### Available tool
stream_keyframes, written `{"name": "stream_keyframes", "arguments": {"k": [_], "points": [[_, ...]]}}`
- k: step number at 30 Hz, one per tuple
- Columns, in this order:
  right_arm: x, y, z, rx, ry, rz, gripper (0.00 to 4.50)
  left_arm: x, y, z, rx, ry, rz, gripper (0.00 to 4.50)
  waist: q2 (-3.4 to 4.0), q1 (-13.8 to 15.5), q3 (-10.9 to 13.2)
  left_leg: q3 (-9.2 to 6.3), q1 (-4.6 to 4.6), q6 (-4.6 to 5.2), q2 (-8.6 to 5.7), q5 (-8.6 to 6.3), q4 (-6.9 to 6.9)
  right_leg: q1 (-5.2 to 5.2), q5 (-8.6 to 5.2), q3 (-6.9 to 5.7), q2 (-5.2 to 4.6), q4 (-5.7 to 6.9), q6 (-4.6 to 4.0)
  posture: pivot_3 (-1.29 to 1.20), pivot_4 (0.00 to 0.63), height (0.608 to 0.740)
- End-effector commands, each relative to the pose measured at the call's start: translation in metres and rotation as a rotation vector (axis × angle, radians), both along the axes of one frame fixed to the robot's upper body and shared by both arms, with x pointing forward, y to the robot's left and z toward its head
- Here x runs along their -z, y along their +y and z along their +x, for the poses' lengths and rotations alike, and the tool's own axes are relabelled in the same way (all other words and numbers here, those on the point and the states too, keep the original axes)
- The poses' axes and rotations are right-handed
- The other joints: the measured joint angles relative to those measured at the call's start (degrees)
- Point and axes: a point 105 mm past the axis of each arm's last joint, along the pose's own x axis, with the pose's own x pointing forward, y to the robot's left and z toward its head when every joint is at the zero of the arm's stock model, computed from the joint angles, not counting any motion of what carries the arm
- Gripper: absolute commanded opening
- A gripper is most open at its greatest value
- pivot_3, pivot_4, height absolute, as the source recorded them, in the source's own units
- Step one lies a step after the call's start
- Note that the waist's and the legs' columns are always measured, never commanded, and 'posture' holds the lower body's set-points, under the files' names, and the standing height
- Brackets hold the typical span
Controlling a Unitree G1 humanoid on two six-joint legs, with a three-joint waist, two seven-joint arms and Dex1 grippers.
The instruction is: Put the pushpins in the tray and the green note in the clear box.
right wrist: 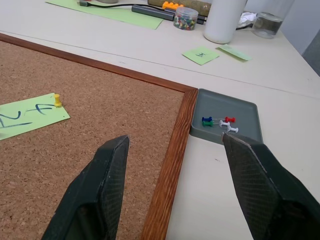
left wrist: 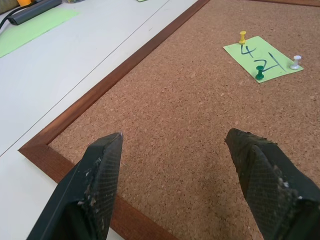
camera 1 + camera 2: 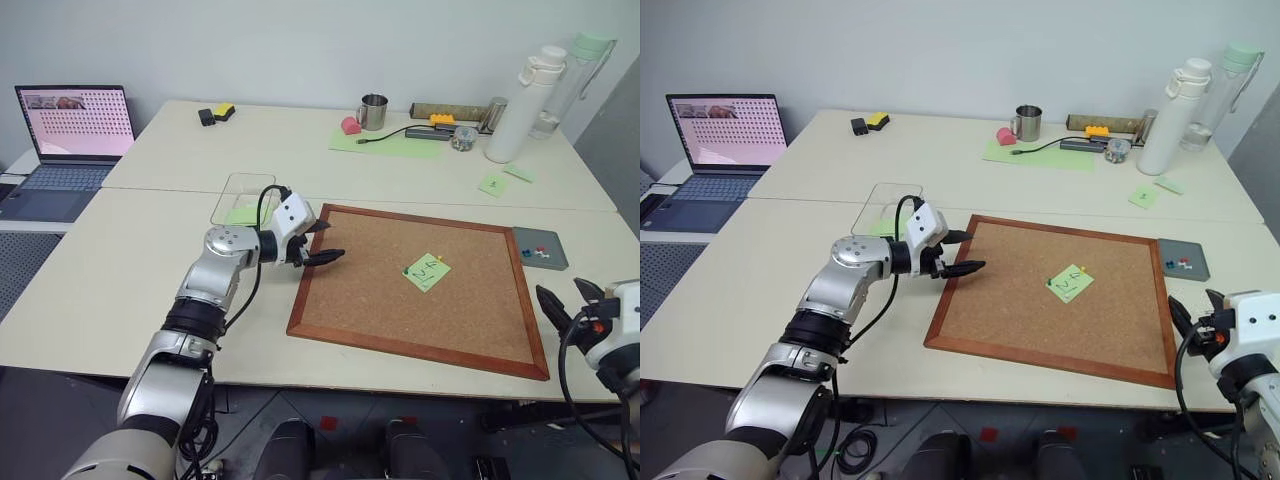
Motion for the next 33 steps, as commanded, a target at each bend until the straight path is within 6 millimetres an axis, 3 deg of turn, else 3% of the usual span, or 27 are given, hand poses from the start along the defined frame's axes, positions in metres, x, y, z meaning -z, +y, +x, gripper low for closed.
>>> {"name": "stream_keyframes", "arguments": {"k": [1, 5, 11, 20, 24, 33], "points": [[-0.010, 0.010, 0.003, -0.047, -0.029, -0.024, 3.08, -0.016, 0.000, -0.001, 0.008, -0.047, -0.034, 3.50, 0.00, 0.00, 0.00, 0.00, 0.00, 0.00, 0.00, 0.00, 0.00, 0.00, 0.00, 0.00, 0.00, 0.00, 0.00, 0.00, 0.150, 0.740], [-0.010, 0.014, 0.005, -0.063, -0.026, -0.020, 3.08, -0.020, -0.002, -0.006, 0.031, -0.026, -0.074, 3.50, 0.00, -0.03, 0.00, 0.00, 0.00, 0.00, 0.00, 0.00, 0.00, 0.00, 0.00, 0.00, 0.00, 0.00, 0.00, 0.00, 0.150, 0.740], [-0.006, 0.032, 0.014, -0.154, -0.009, -0.013, 3.08, -0.024, -0.010, -0.024, 0.116, 0.024, -0.122, 2.49, 0.00, -0.10, 0.00, 0.00, 0.00, 0.00, 0.01, 0.00, 0.00, 0.00, 0.00, 0.00, 0.00, 0.00, 0.00, 0.00, 0.150, 0.740], [0.009, 0.072, 0.061, -0.284, -0.007, 0.020, 3.08, -0.016, -0.031, -0.043, 0.158, 0.055, -0.147, 0.79, 0.00, -0.18, 0.00, 0.01, 0.01, 0.00, 0.00, 0.00, 0.01, 0.00, 0.00, 0.02, 0.00, 0.00, 0.00, 0.00, 0.150, 0.740], [0.015, 0.080, 0.076, -0.304, 0.012, 0.027, 3.08, -0.011, -0.040, -0.049, 0.153, 0.067, -0.169, 0.07, 0.00, -0.13, 0.00, -0.03, 0.00, 0.00, 0.00, 0.00, 0.01, -0.01, 0.00, -0.02, 0.00, 0.02, -0.01, 0.00, 0.150, 0.740], [0.033, 0.090, 0.105, -0.318, 0.081, 0.096, 3.08, 0.029, -0.061, -0.060, 0.128, 0.116, -0.132, 0.03, 0.00, -0.12, 0.00, 0.00, 0.02, 0.00, -0.01, 0.00, 0.02, -0.01, 0.01, 0.02, -0.01, 0.05, -0.01, 0.00, 0.150, 0.740]]}}
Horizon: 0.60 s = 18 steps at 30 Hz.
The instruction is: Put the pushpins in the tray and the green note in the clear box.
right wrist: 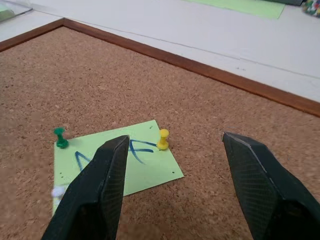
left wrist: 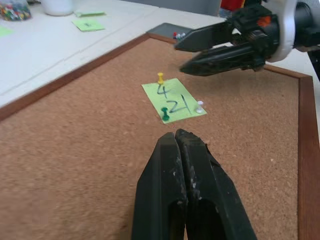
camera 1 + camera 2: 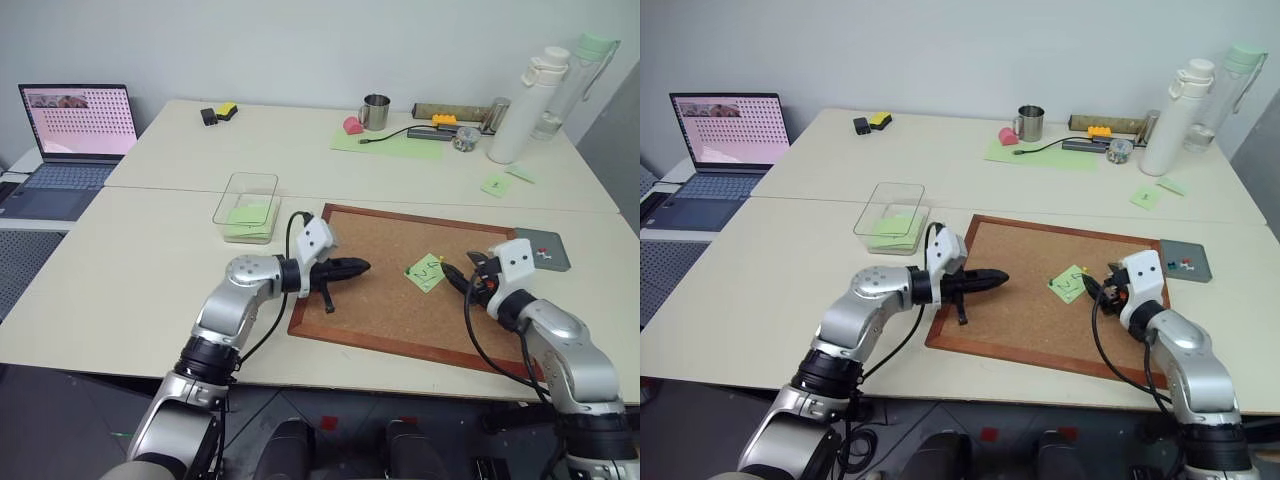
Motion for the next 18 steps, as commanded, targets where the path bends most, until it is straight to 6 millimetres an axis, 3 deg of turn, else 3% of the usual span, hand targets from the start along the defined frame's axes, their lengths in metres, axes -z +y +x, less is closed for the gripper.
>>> {"name": "stream_keyframes", "arguments": {"k": [1, 6, 13, 18], "points": [[-0.001, 0.007, 0.012, -0.026, -0.005, 0.025, 3.08, 0.012, -0.010, -0.004, 0.005, -0.024, 0.031, 0.03, 0.01, -0.01, 0.00, 0.00, 0.02, 0.00, 0.01, 0.00, 0.00, 0.01, 0.00, -0.01, 0.01, 0.00, 0.00, 0.00, 0.150, 0.740], [0.004, 0.013, 0.025, -0.026, 0.011, 0.060, 3.08, 0.046, -0.012, -0.002, -0.031, 0.018, 0.156, 0.03, 0.01, -0.05, -0.01, 0.01, 0.01, 0.00, 0.00, 0.00, -0.01, 0.00, 0.00, 0.00, 0.01, 0.01, -0.01, 0.00, 0.150, 0.740], [0.008, 0.017, 0.033, -0.038, 0.022, 0.082, 3.08, 0.047, -0.012, -0.005, -0.026, 0.022, 0.155, 0.03, 0.06, -0.11, -0.05, 0.01, 0.07, 0.00, -0.01, 0.00, 0.00, 0.05, 0.00, 0.00, 0.00, 0.01, 0.00, 0.00, 0.150, 0.740], [0.010, 0.018, 0.031, -0.046, 0.021, 0.102, 2.15, 0.050, -0.011, -0.009, -0.014, 0.028, 0.169, 0.00, 0.07, -0.18, -0.06, 0.01, 0.08, 0.00, 0.00, 0.00, 0.00, 0.06, 0.01, 0.01, 0.00, 0.02, 0.00, 0.00, 0.150, 0.740]]}}
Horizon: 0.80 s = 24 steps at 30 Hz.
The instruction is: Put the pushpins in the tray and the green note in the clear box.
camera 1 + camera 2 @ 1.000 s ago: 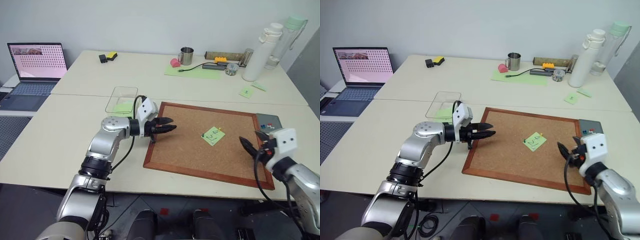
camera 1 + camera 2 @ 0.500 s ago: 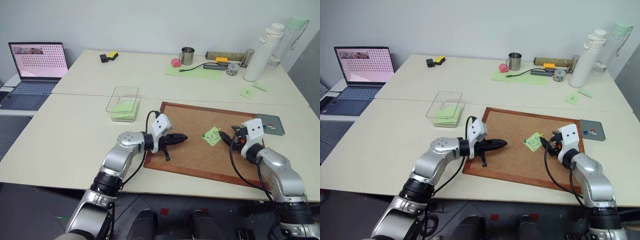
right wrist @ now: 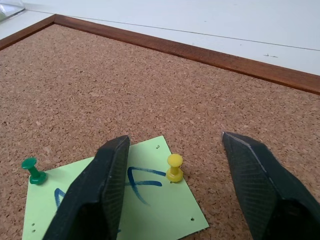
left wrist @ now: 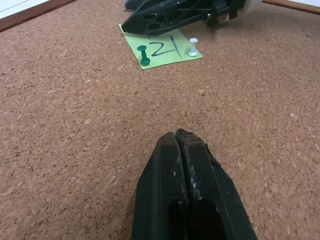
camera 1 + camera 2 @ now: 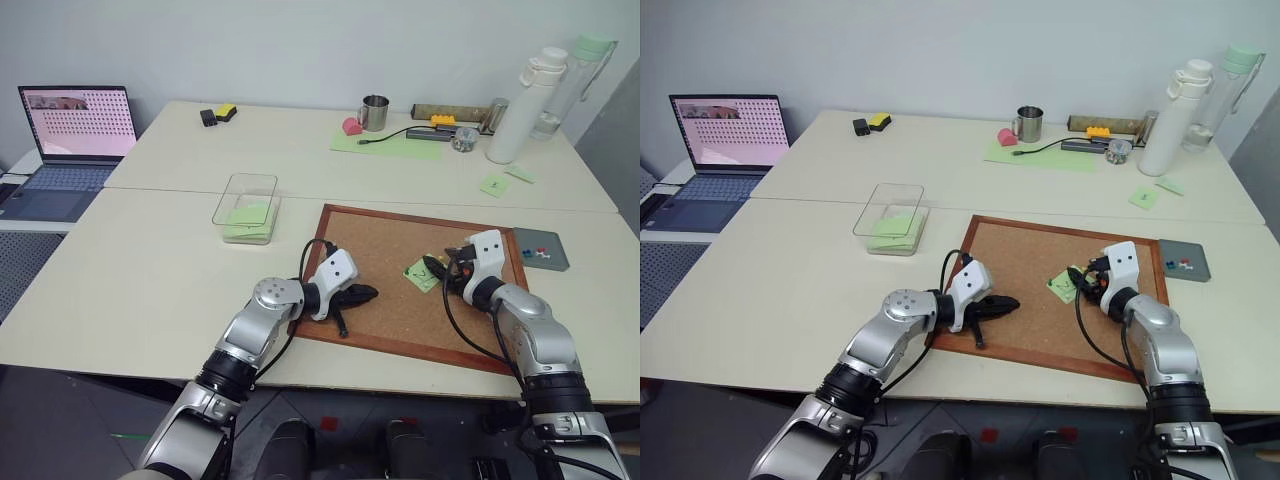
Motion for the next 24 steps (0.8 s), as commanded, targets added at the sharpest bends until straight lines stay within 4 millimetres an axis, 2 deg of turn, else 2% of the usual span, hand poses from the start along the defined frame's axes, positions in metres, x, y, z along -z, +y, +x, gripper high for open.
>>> {"name": "stream_keyframes", "arguments": {"k": [1, 2, 10, 24], "points": [[-0.006, 0.003, 0.000, -0.018, -0.030, 0.028, 2.04, 0.010, 0.000, -0.007, 0.014, 0.028, 0.030, 0.00, 0.01, -0.02, -0.01, 0.00, 0.00, 0.00, 0.00, 0.00, 0.00, 0.00, 0.00, 0.00, 0.00, 0.00, 0.00, 0.00, 0.150, 0.740], [-0.007, 0.003, 0.000, -0.018, -0.033, 0.032, 1.69, 0.010, 0.000, -0.008, 0.015, 0.029, 0.030, 0.00, 0.01, -0.03, -0.01, 0.00, 0.01, 0.00, 0.01, 0.00, -0.01, 0.00, 0.00, 0.00, 0.00, 0.00, 0.00, 0.00, 0.150, 0.740], [-0.016, 0.004, -0.002, -0.016, -0.072, 0.067, 0.13, 0.010, -0.003, -0.007, 0.027, 0.035, 0.043, 0.00, 0.01, -0.04, -0.01, -0.01, 0.01, 0.00, 0.00, 0.00, -0.02, 0.00, 0.00, -0.01, 0.00, 0.00, 0.00, 0.00, 0.150, 0.740], [-0.053, 0.004, -0.024, -0.056, -0.164, 0.143, 0.06, 0.027, 0.005, -0.001, 0.000, 0.047, 0.139, 0.00, 0.06, 0.06, -0.05, -0.05, 0.05, 0.00, -0.01, 0.00, -0.01, 0.06, 0.00, -0.03, 0.00, 0.00, 0.00, 0.00, 0.150, 0.740]]}}
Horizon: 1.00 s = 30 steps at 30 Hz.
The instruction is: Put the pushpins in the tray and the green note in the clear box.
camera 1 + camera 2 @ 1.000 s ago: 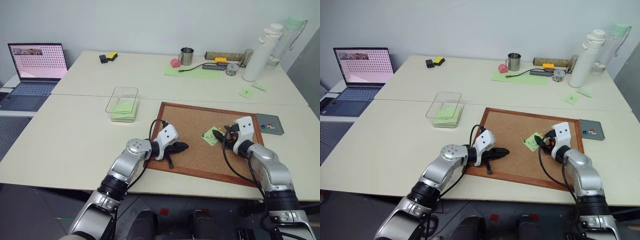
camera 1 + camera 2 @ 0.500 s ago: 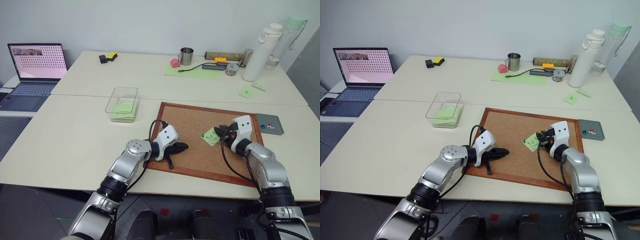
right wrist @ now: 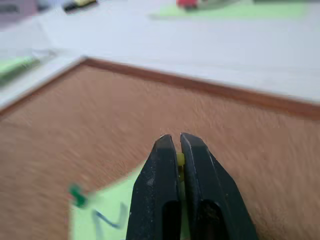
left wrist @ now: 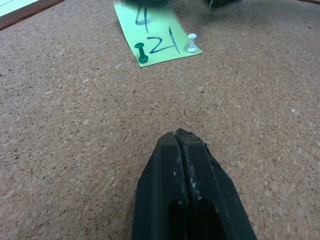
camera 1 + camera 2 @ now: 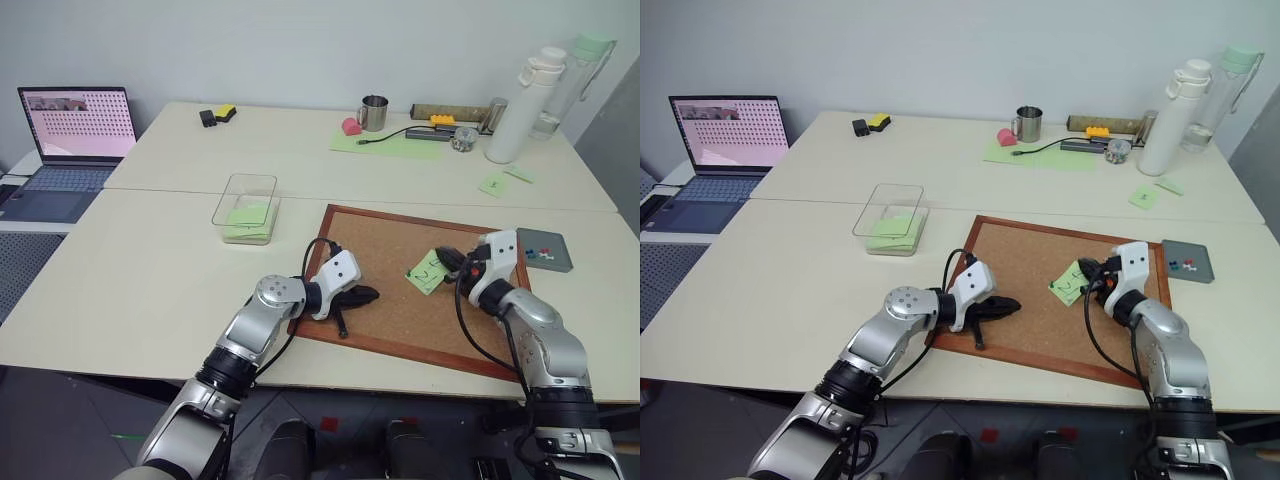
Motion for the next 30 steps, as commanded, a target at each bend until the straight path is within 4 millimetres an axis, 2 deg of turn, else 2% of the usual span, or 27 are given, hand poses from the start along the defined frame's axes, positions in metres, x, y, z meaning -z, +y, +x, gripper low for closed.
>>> {"name": "stream_keyframes", "arguments": {"k": [1, 7, 13, 16, 19, 22, 26, 30], "points": [[-0.023, -0.003, -0.008, -0.007, -0.063, 0.012, 0.06, 0.027, 0.009, -0.003, -0.028, 0.060, 0.095, 0.00, -0.02, 0.01, -0.03, 0.00, 0.02, 0.00, 0.00, 0.00, 0.01, 0.03, 0.00, 0.01, 0.00, -0.01, 0.00, 0.00, 0.150, 0.740], [-0.034, -0.014, -0.014, 0.015, -0.076, -0.016, 0.06, 0.036, 0.016, -0.004, -0.042, 0.077, 0.152, 0.00, 0.07, 0.02, -0.09, 0.03, 0.07, 0.00, 0.01, 0.00, -0.01, 0.05, 0.00, 0.04, 0.00, -0.01, 0.00, 0.00, 0.150, 0.740], [-0.048, -0.035, -0.011, 0.082, -0.105, -0.045, 0.06, 0.049, 0.031, -0.006, -0.060, 0.090, 0.245, 0.00, 0.11, -0.06, -0.65, 0.04, 0.09, 0.00, 0.02, 0.00, -0.05, 0.07, -0.01, 0.04, 0.01, -0.07, -0.01, 0.00, 0.150, 0.740], [-0.053, -0.058, -0.003, 0.197, -0.123, -0.070, 0.06, 0.048, 0.032, -0.007, -0.060, 0.093, 0.237, 0.00, 0.17, -0.50, -0.84, 0.09, 0.21, 0.00, 0.04, -0.01, -0.10, 0.12, -0.02, 0.09, 0.02, -0.07, -0.02, 0.00, 0.150, 0.740], [-0.052, -0.107, 0.010, 0.407, -0.096, -0.128, 0.06, 0.032, 0.021, -0.006, -0.058, 0.063, 0.138, 0.00, 0.16, -0.92, -0.86, 0.13, 0.36, 0.01, 0.05, -0.01, -0.10, 0.28, -0.04, 0.11, 0.01, -0.09, -0.04, 0.00, 0.150, 0.740], [-0.046, -0.134, 0.018, 0.484, -0.048, -0.113, 0.06, 0.020, 0.012, -0.006, -0.061, 0.064, 0.052, 0.00, 0.16, -1.08, -0.85, 0.17, 0.42, 0.01, 0.03, -0.01, -0.11, 0.37, -0.05, 0.14, -0.01, -0.17, -0.05, 0.00, 0.150, 0.740], [-0.033, -0.151, 0.028, 0.506, 0.010, -0.117, 0.06, 0.016, 0.013, -0.008, -0.068, 0.067, 0.041, 0.00, 0.17, -1.20, -0.85, 0.16, 0.42, 0.02, 0.04, -0.02, -0.20, 0.36, -0.05, 0.12, 0.01, -0.17, -0.04, 0.00, 0.150, 0.740], [-0.027, -0.158, 0.035, 0.513, 0.040, -0.073, 0.06, 0.014, 0.018, -0.007, -0.089, 0.064, 0.043, 0.00, 0.17, -1.31, -0.85, 0.19, 0.42, 0.02, 0.03, -0.02, -0.23, 0.35, -0.05, 0.15, 0.01, -0.18, -0.04, 0.00, 0.150, 0.740]]}}
